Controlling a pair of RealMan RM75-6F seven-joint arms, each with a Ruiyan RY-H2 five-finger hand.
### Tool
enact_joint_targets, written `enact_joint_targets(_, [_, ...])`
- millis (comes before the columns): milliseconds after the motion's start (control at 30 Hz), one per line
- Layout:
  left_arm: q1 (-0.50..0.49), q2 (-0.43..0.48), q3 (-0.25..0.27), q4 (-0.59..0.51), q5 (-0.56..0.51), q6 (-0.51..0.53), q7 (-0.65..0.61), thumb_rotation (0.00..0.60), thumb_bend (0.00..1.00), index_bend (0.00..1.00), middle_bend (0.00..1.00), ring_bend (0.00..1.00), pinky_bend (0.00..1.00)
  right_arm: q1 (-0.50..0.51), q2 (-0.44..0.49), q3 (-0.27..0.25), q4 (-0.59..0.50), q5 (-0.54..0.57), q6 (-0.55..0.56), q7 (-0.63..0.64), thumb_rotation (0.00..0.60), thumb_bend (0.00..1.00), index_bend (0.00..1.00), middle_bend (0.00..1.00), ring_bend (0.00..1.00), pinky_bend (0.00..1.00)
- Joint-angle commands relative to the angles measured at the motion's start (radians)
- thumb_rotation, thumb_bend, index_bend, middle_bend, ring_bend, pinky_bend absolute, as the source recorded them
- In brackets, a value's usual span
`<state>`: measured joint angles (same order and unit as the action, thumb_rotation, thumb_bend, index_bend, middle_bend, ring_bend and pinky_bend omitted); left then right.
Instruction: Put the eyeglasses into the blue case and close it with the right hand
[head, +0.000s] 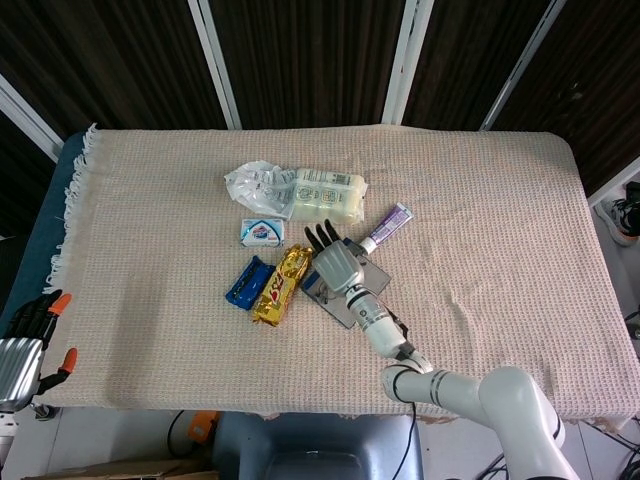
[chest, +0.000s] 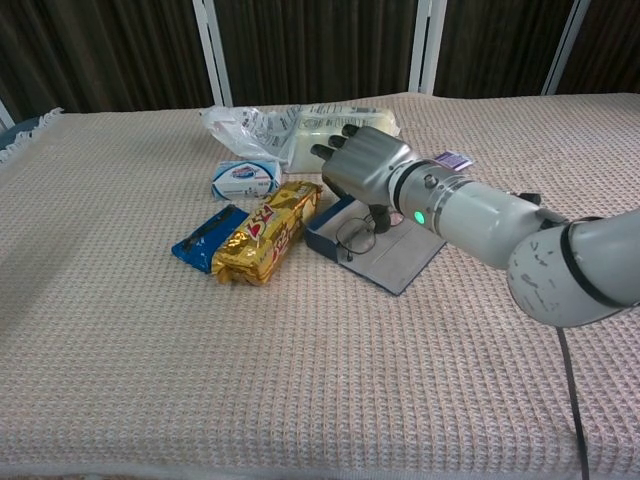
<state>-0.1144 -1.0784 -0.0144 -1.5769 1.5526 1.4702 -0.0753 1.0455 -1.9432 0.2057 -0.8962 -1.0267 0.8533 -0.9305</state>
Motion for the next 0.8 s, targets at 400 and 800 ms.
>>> enact_joint_targets(400, [-0.002,0.001,0.001,0.002,0.000,-0.003,-0.002,0.600,0.41,0.00,0.03,0.04,0.10,0.005,-0.010,0.006,0.009,0.000,0.001,-0.009,0.600,0.37,0.68,0.11,0.00,0.05])
enact_joint_targets(800, [0.001,0.000,0.003,0.000,0.008,0.008,-0.001,0.600,0.41,0.00,0.03,0.04,0.10,-0.051,0.086,-0.049,-0.154,0.002,0.032,-0.068,0.600,0.37,0.50,0.10,0.00,0.05])
